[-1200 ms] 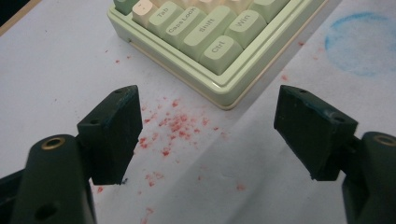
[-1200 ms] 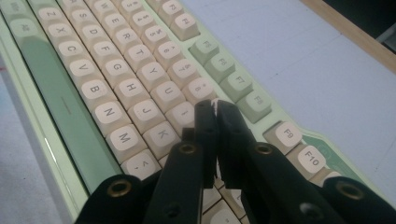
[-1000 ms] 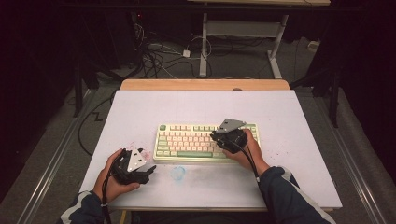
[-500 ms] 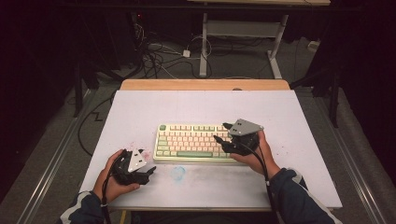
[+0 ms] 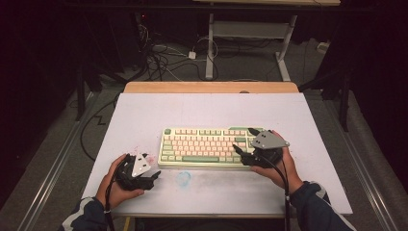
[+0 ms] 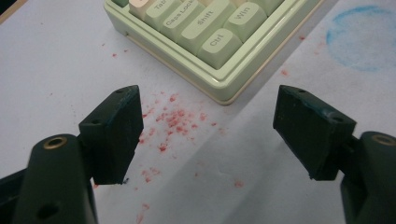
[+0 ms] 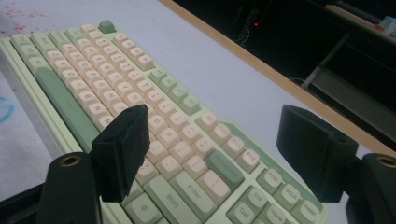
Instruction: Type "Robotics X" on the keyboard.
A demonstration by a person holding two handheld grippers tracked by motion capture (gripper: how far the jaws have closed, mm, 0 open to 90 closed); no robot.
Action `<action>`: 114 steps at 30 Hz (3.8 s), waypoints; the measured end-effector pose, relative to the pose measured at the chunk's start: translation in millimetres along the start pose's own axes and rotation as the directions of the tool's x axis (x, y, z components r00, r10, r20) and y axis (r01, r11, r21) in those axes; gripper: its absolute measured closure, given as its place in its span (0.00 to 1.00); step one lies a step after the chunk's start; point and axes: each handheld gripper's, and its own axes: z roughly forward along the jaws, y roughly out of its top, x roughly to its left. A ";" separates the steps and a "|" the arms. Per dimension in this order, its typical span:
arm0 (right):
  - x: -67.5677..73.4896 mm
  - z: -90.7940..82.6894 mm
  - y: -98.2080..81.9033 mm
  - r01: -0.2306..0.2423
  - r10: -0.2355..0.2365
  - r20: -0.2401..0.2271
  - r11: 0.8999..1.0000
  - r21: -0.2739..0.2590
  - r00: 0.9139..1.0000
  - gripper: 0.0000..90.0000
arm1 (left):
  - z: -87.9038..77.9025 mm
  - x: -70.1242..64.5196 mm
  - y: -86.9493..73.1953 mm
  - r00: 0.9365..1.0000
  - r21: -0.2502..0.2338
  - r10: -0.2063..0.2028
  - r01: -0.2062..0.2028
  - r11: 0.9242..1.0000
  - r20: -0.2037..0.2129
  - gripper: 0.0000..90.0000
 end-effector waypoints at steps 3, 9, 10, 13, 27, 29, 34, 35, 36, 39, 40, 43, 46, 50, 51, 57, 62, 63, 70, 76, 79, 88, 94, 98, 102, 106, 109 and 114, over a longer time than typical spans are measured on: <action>-0.4 -6.6 -6.3 -0.005 0.006 0.019 1.000 -0.006 1.000 0.28 | -0.1 -0.3 0.5 1.000 -0.006 -0.003 0.003 1.000 -0.003 0.26; -1.9 -21.5 -18.6 -0.012 0.013 0.054 1.000 -0.020 0.998 0.26 | -1.0 0.1 3.6 1.000 -0.023 -0.017 0.017 1.000 -0.008 0.32; -2.5 -23.9 -20.2 -0.016 0.017 0.059 1.000 -0.023 0.998 0.26 | -1.1 0.3 4.3 1.000 -0.027 -0.022 0.022 0.999 -0.008 0.34; -3.7 -30.6 -25.2 -0.023 0.025 0.067 0.999 -0.036 0.997 0.26 | -2.0 0.6 6.3 0.999 -0.030 -0.035 0.035 0.999 -0.004 0.38; 0.2 -49.0 -53.2 -0.041 0.042 0.082 0.999 -0.022 0.996 0.25 | -3.6 0.8 15.0 0.998 -0.013 -0.053 0.054 0.998 0.031 0.72; 2.6 -50.2 -57.2 -0.040 0.040 0.081 0.999 -0.010 0.996 0.25 | -2.6 -0.2 16.7 0.998 -0.004 -0.052 0.052 0.999 0.040 0.79; 8.9 -55.5 -65.2 -0.027 0.025 0.072 0.999 0.023 0.997 0.25 | -4.8 -8.2 25.2 0.991 0.002 -0.084 0.084 0.996 0.101 0.97; 9.4 -56.6 -66.2 -0.024 0.022 0.069 0.999 0.024 0.997 0.25 | -3.9 -10.1 26.3 0.991 0.000 -0.083 0.083 0.997 0.102 0.97; 9.9 -57.7 -67.0 -0.029 0.027 0.065 0.999 0.026 0.998 0.25 | -2.6 -11.8 27.4 0.991 0.003 -0.081 0.081 0.997 0.105 0.97; 10.8 -60.4 -68.9 -0.031 0.029 0.062 0.999 0.029 0.998 0.25 | 3.3 -16.8 30.3 0.991 0.013 -0.067 0.066 0.998 0.113 0.97; 10.9 -60.8 -69.3 -0.029 0.027 0.061 0.999 0.031 0.998 0.25 | 5.5 -18.5 31.9 0.991 0.018 -0.069 0.067 0.998 0.118 0.97; 11.0 -60.2 -69.2 -0.030 0.029 0.057 0.999 0.032 0.998 0.25 | 12.6 -24.9 36.6 0.989 0.015 -0.066 0.064 0.998 0.133 0.97; 12.8 -57.8 -69.4 -0.021 0.019 0.047 0.999 0.042 0.999 0.25 | 18.5 -30.2 40.1 0.988 0.023 -0.058 0.055 0.998 0.142 0.97; 14.6 -54.6 -70.7 -0.013 0.012 0.026 0.999 0.052 1.000 0.26 | 30.3 -37.8 47.9 0.986 0.035 -0.051 0.046 0.998 0.159 0.97; 14.9 -54.4 -70.7 -0.012 0.011 0.025 0.999 0.052 1.000 0.26 | 34.0 -40.1 49.8 0.986 0.039 -0.042 0.036 0.999 0.162 0.97; 16.4 -52.7 -70.7 -0.005 0.005 0.014 0.999 0.054 1.000 0.26 | 61.1 -56.8 60.0 0.982 0.061 -0.019 0.008 0.998 0.189 0.96; 18.1 -51.1 -71.7 0.009 -0.009 0.003 0.998 0.066 1.000 0.26 | 80.6 -68.1 63.5 0.980 0.091 -0.003 -0.015 0.996 0.199 0.96; 17.8 -51.3 -71.9 0.007 -0.008 0.001 0.998 0.065 1.000 0.26 | 84.8 -70.5 63.6 0.980 0.096 0.005 -0.024 0.995 0.197 0.96; 17.2 -51.1 -72.3 0.005 -0.005 0.002 0.998 0.069 1.000 0.26 | 100.0 -78.8 63.3 0.979 0.121 0.007 -0.033 0.992 0.205 0.96; 17.7 -50.3 -72.4 0.012 -0.011 -0.002 0.997 0.073 1.000 0.26 | 108.6 -83.4 62.7 0.979 0.128 0.008 -0.035 0.991 0.206 0.96; 17.6 -50.1 -72.7 0.013 -0.013 -0.001 0.997 0.076 1.000 0.26 | 110.4 -86.1 63.0 0.977 0.127 0.008 -0.035 0.991 0.212 0.96; 17.5 -49.8 -73.0 0.017 -0.017 -0.003 0.997 0.080 1.000 0.26 | 111.9 -88.7 60.6 0.978 0.129 0.023 -0.051 0.990 0.208 0.96; 17.4 -50.3 -72.6 0.016 -0.016 0.001 0.997 0.078 1.000 0.27 | 111.4 -90.7 58.4 0.978 0.119 0.046 -0.071 0.990 0.202 0.96; 16.7 -50.4 -72.9 0.013 -0.014 0.005 0.997 0.079 1.000 0.27 | 108.7 -89.4 61.1 0.978 0.107 0.045 -0.068 0.992 0.203 0.96; 16.1 -50.5 -72.9 0.011 -0.011 0.005 0.997 0.078 1.000 0.27 | 107.1 -87.3 62.4 0.981 0.087 0.054 -0.071 0.994 0.187 0.94; 15.8 -50.6 -73.0 0.011 -0.012 0.005 0.997 0.079 1.000 0.27 | 103.2 -84.7 65.5 0.981 0.067 0.054 -0.067 0.995 0.185 0.92; 15.7 -50.6 -73.2 0.011 -0.011 0.005 0.997 0.080 1.000 0.27 | 101.4 -82.6 67.2 0.982 0.057 0.051 -0.062 0.996 0.180 0.90; 15.5 -50.6 -73.1 0.012 -0.012 0.005 0.997 0.080 1.000 0.27 | 98.5 -81.6 67.8 0.982 0.040 0.060 -0.068 0.997 0.181 0.78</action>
